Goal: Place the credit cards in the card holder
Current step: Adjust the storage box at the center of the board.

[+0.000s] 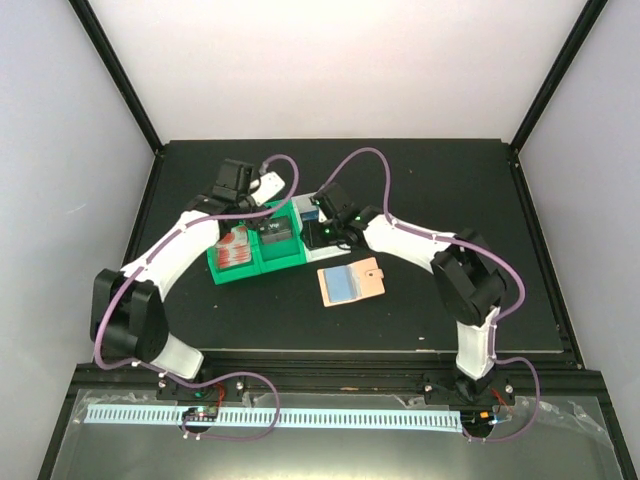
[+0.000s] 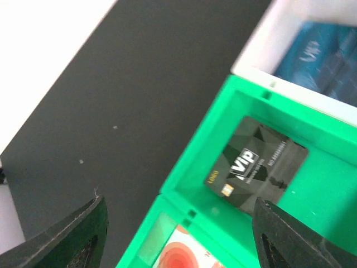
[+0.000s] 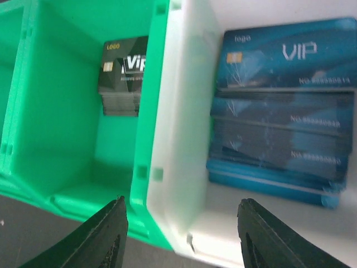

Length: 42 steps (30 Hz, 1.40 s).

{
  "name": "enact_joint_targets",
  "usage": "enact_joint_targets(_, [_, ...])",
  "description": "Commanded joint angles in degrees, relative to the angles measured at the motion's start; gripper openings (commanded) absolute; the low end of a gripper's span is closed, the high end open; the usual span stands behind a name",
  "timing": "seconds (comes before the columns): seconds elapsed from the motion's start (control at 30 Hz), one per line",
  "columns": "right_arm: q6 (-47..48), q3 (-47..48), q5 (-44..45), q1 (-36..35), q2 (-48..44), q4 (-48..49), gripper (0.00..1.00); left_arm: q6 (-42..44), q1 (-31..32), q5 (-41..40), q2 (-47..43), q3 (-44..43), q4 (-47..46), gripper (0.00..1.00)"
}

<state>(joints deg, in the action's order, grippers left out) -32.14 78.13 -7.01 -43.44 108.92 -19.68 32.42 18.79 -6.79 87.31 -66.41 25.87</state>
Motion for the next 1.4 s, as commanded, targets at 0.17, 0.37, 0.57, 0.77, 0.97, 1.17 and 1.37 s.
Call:
enact_joint_targets(0.17, [8.0, 9.1, 5.9, -3.3, 7.9, -1.7, 0.56, -12.7, -6.8, 7.6, -6.6, -1.3, -2.6, 0.74])
enact_joint_targets(0.37, [11.0, 10.2, 9.4, -4.3, 10.0, -2.8, 0.49, -14.2, -7.6, 9.9, -9.6, -0.7, -1.8, 0.75])
enact_joint_targets(0.57, [15.4, 8.8, 12.7, -4.4, 9.4, -2.4, 0.33, -13.4, -7.7, 13.2, -11.2, 0.0, 0.0, 0.75])
enact_joint_targets(0.77, [18.5, 8.2, 11.8, -4.4, 9.3, -2.4, 0.29, -13.3, -7.3, 15.8, -11.7, 0.6, 2.0, 0.73])
enact_joint_targets(0.97, [21.0, 6.5, 8.5, -4.4, 7.9, -0.8, 0.28, -15.0, -5.7, 16.9, -11.5, 3.2, 4.4, 0.72])
enact_joint_targets(1.17, [23.3, 2.4, 6.0, -4.4, 5.4, 1.8, 0.28, -14.2, -2.4, 16.3, -10.2, 3.6, 6.4, 0.72])
enact_joint_targets(1.37, [21.7, 1.3, 6.0, -4.3, 4.1, 3.0, 0.33, -15.2, 0.1, 12.4, -4.6, 0.6, 11.1, 0.73])
